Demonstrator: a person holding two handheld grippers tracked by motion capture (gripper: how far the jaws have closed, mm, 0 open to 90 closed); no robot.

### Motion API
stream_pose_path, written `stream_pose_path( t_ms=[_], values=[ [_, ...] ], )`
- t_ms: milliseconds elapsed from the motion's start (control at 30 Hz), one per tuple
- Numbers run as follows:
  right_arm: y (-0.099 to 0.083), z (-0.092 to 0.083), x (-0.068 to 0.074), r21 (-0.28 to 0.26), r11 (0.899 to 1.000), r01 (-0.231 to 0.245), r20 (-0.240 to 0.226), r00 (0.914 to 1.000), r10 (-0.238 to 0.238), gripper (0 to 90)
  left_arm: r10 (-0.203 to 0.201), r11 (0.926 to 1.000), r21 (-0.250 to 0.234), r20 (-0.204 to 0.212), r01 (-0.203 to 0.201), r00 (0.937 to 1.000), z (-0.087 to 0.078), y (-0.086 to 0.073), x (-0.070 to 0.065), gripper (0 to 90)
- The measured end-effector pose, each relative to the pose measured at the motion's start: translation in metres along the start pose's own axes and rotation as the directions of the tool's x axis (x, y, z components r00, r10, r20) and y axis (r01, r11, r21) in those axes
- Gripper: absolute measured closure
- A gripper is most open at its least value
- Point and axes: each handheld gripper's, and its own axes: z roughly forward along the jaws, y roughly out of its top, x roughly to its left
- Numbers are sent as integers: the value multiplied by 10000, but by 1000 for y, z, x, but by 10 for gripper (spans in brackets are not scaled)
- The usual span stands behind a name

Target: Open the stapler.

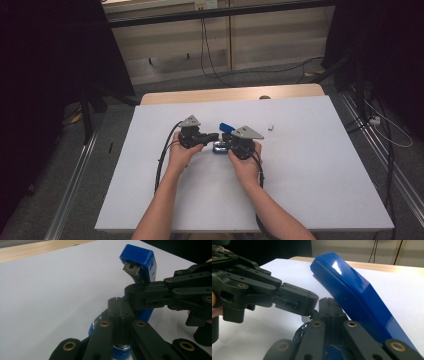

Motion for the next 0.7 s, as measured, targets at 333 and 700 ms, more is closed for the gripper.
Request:
stream_pose_path(
  t_ms=[333, 700],
  values=[
    [15, 3, 5, 189, 9996, 216, 208, 9995, -219, 900, 137, 9989, 456, 48, -139, 9999, 4, -6, 0, 900],
    [21, -6, 3, 300, 9990, 337, 933, 9950, -363, 900, 266, 9985, 479, 11, -266, 9996, 4, -6, -1, 900]
  ],
)
